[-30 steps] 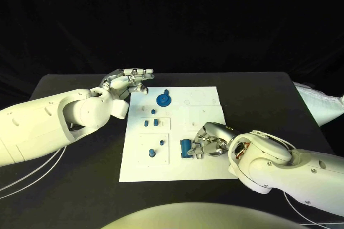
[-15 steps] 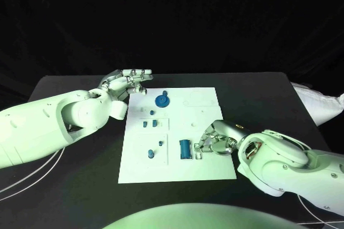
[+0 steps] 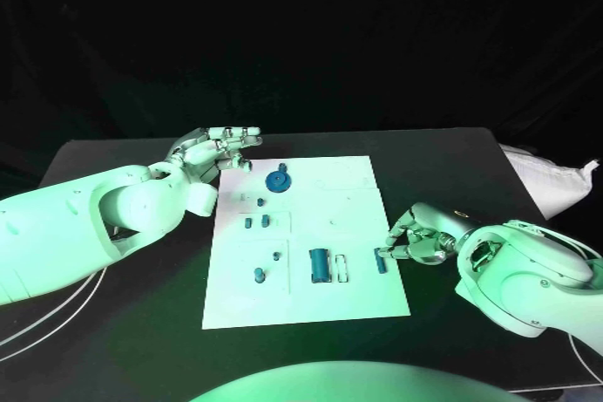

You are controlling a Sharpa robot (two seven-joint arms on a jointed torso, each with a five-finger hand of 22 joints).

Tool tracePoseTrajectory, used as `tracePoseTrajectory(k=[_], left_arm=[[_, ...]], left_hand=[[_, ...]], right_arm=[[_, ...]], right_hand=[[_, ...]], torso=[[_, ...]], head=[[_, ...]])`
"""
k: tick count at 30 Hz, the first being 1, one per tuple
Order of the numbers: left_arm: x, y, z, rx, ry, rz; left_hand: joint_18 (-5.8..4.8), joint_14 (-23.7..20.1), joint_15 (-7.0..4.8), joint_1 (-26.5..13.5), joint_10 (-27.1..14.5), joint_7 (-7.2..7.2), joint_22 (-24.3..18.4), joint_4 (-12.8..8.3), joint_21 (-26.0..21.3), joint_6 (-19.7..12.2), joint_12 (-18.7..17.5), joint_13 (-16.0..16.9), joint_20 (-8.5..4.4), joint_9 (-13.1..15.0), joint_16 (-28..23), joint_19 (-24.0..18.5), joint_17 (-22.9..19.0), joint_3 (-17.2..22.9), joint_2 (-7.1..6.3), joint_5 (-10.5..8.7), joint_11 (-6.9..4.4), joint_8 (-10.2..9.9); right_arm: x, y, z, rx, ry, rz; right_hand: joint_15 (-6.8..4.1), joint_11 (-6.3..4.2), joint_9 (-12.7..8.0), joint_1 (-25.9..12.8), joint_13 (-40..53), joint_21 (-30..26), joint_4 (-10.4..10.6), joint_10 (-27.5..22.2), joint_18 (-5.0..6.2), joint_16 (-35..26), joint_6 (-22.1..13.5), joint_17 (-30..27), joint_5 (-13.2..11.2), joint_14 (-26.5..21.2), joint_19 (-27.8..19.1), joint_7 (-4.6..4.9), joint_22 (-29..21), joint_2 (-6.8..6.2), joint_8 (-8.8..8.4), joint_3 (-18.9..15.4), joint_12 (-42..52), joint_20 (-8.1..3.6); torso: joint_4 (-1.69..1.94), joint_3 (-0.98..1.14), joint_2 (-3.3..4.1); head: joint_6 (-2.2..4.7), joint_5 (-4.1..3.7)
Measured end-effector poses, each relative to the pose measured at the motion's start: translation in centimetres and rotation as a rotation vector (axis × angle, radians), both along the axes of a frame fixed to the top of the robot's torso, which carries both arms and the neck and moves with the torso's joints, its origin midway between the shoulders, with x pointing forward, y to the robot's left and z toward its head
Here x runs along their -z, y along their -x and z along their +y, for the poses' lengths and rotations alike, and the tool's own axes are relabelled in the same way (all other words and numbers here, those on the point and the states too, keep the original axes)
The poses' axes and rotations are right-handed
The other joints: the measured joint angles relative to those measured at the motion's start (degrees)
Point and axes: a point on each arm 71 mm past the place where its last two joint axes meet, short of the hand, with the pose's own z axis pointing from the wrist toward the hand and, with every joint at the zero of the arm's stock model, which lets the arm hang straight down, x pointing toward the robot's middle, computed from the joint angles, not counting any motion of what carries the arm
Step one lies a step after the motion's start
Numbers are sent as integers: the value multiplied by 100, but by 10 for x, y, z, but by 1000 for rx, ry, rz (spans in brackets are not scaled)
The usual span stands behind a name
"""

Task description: Assemble the parts on the task board

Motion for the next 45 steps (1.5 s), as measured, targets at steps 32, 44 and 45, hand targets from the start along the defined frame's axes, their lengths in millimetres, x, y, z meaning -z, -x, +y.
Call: tracePoseTrajectory(k=[32,44,45], left_arm=[[0,0,0,9,-2,0],[1,0,0,14,-4,3],[1,0,0,14,-4,3]], left_hand=[[0,1,1,22,0,0,0,0,0,0,33,0,0,0,0,0,-6,0,22,0,0,0],[0,2,2,22,0,0,0,0,0,0,33,0,0,0,0,0,-5,0,22,0,0,0],[0,2,2,22,0,0,0,0,0,0,33,0,0,0,0,0,-5,0,22,0,0,0]], right_arm=[[29,-9,23,-129,166,-41],[28,-7,41,-262,335,-115],[28,-7,41,-269,345,-119]], right_hand=[[0,-12,26,86,25,0,75,-11,0,0,78,3,-271,0,0,-36,3,-40,-8,-12,-20,0],[3,-39,32,579,-15,0,-249,-41,0,18,158,2,-991,1,0,-15,2,-149,-85,311,-147,0],[3,-40,32,583,-18,0,-256,-43,0,24,164,2,-991,1,0,-21,2,-150,-89,319,-147,0]], torso=[[5,8,0],[4,9,-5],[4,9,-5]], head=[[-32,36],[-57,62],[-58,62]])
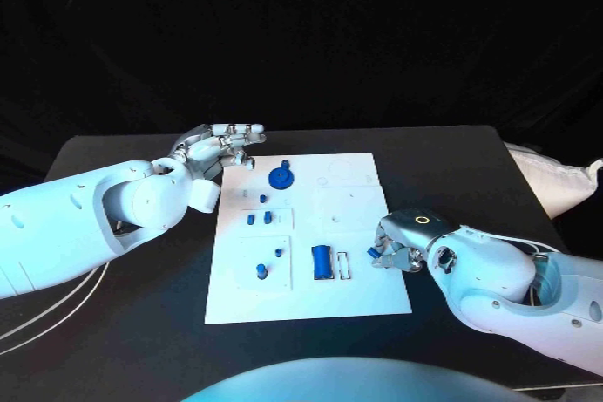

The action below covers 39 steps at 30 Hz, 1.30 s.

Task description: Assemble the parts on the task board

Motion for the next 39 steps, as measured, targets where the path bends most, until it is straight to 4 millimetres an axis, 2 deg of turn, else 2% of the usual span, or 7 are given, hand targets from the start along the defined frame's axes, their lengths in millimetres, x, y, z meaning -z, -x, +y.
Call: tracePoseTrajectory(k=[5,10,20,25,32,34,39], left_arm=[[0,0,0,2,-1,0],[0,0,0,4,-2,0],[0,0,-1,6,-4,0],[0,0,-1,7,-5,0],[0,1,-2,9,-5,0],[0,1,-2,10,-5,0],[0,1,-2,13,-5,0]], left_hand=[[0,1,1,0,0,0,-4,0,-21,0,0,0,21,0,0,-21,-9,0,0,0,0,0],[0,1,1,0,-20,0,-5,0,-21,0,0,0,21,0,0,-20,-17,0,0,0,-20,0],[0,2,2,0,-20,0,-5,-10,-21,0,0,0,20,0,0,-20,-18,-10,0,0,-20,0],[0,-12,-12,0,-20,0,-5,-16,-21,0,0,0,21,0,0,-20,-18,-16,0,0,-20,0],[0,-12,-12,0,-20,0,-5,-16,-21,0,0,0,21,0,0,-20,-18,-16,0,0,-20,0],[0,-12,-12,0,-20,0,-5,-16,-21,0,0,0,20,0,0,-20,-18,-16,0,0,-20,0],[0,-12,-12,0,-20,0,-5,-16,-21,0,0,0,20,0,0,-20,-18,-16,0,0,-20,0]], right_arm=[[-1,2,4,-23,31,-13],[0,5,6,-29,21,-15],[2,11,0,87,-190,81],[1,13,1,149,-291,141],[-6,12,5,212,-406,179],[-6,12,6,223,-423,191],[-3,10,9,243,-446,222]], right_hand=[[2,8,-28,159,-7,0,-108,-11,0,0,26,0,280,-1,0,-26,0,13,-50,191,-49,0],[-35,15,-62,267,-91,23,-292,-24,0,33,77,-1,661,-9,22,-36,-1,30,-67,707,-111,-22],[-38,-26,-67,72,-153,23,-136,3,0,33,16,-2,959,-8,22,-20,-2,220,-136,1657,-221,-22],[-73,-62,-147,-356,-107,23,-84,46,0,33,20,-2,885,21,22,-16,-2,-52,-136,2288,-211,-22],[-80,-54,-125,-886,-78,45,96,116,-91,33,92,-2,846,27,32,-28,-2,-182,-85,2334,-153,-33],[-86,-62,22,-1035,-56,45,169,128,-90,49,130,0,855,22,42,-46,-2,-207,-85,2316,-116,-43],[-88,-49,116,-1254,-39,68,258,151,-91,71,189,3,1049,20,42,-84,-2,-266,-61,2240,-86,-43]], torso=[[-3,0,0],[1,0,-1],[4,1,-5],[4,-3,-5],[10,-5,-5],[12,-6,-4],[15,-9,-4]], head=[[-5,-6],[-16,-16],[-16,-8],[-10,-4],[-5,-12],[-5,-12],[-23,6]])
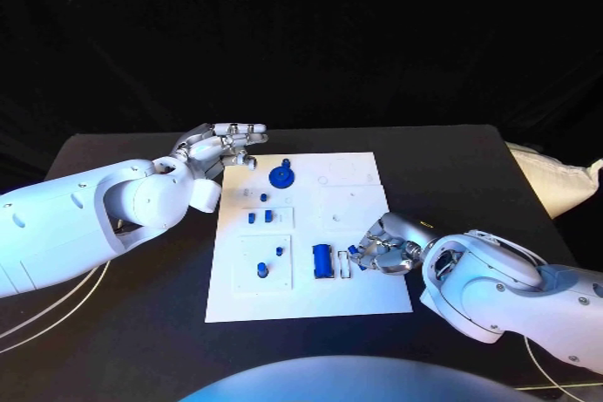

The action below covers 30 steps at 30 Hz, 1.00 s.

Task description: Assemble the parts on the task board

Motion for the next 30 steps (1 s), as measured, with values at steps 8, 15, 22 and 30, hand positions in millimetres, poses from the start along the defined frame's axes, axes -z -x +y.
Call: tracePoseTrajectory(k=[8,15,22,30], left_arm=[[0,0,-1,3,0,1],[0,1,-1,5,-1,1],[0,1,-1,6,-1,1],[0,1,-2,8,-2,2]], left_hand=[[1,0,0,24,0,0,0,0,0,0,0,0,0,0,0,0,0,0,24,0,0,0],[1,0,0,22,0,0,0,0,0,0,0,0,0,0,0,0,0,0,22,0,0,0],[1,1,1,23,0,0,0,0,0,0,0,0,0,0,0,0,0,0,22,0,0,0],[1,1,1,23,0,0,0,0,0,0,0,0,0,0,0,0,1,0,22,0,0,0]], right_arm=[[5,-3,8,-10,-5,40],[9,-4,12,-29,9,64],[11,-6,14,-42,25,79],[12,-6,16,-53,36,85]], right_hand=[[0,-26,33,-174,32,27,82,27,0,33,33,-1,187,0,0,-13,4,-4,29,-101,36,0],[0,-25,39,-174,32,27,73,27,0,33,41,-1,187,0,0,-20,4,-4,42,-110,36,0],[1,-25,37,-173,30,26,58,27,0,33,51,-2,209,-1,0,-12,4,-3,34,-125,36,0],[1,-24,37,-240,11,23,115,27,0,33,53,-2,210,-1,0,-13,3,15,28,-214,36,0]], torso=[[-3,1,1],[-8,7,2],[-12,7,-1],[-11,8,-2]], head=[[-21,21],[-30,36],[-39,50],[-42,51]])
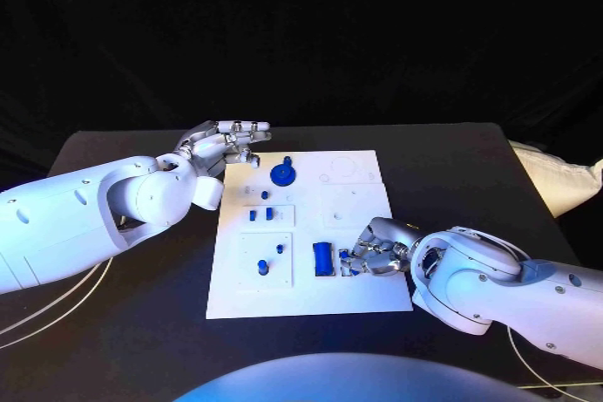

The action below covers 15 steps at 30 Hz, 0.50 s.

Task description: Assemble the parts on the task board

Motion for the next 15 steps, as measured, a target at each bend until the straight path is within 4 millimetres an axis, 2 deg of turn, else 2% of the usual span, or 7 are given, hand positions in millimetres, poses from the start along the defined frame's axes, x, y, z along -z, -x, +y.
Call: tracePoseTrajectory(k=[4,10,15], left_arm=[[0,0,0,1,0,0],[0,0,0,1,0,1],[0,0,0,2,-1,1]], left_hand=[[0,0,0,0,0,0,0,0,0,0,0,0,0,0,0,0,0,0,0,0,0,0],[0,0,1,0,0,0,0,0,0,0,0,0,0,0,0,0,0,0,0,0,0,0],[0,1,1,0,0,0,0,0,0,0,0,0,0,0,0,0,-2,0,0,0,0,0]], right_arm=[[0,0,0,-3,4,-2],[0,0,1,-7,9,-6],[0,1,2,-14,11,-7]], right_hand=[[0,0,10,-239,0,0,136,0,0,0,3,0,13,0,0,-3,0,56,0,-137,0,0],[0,-11,35,-470,16,35,328,51,0,31,33,-1,156,0,0,-33,-1,111,0,-467,0,0],[0,-42,54,-530,51,38,362,83,0,73,83,-1,232,0,21,-42,-1,171,0,-583,46,-21]], torso=[[0,0,0],[2,-1,1],[1,-1,1]], head=[[5,0],[8,-3],[9,4]])
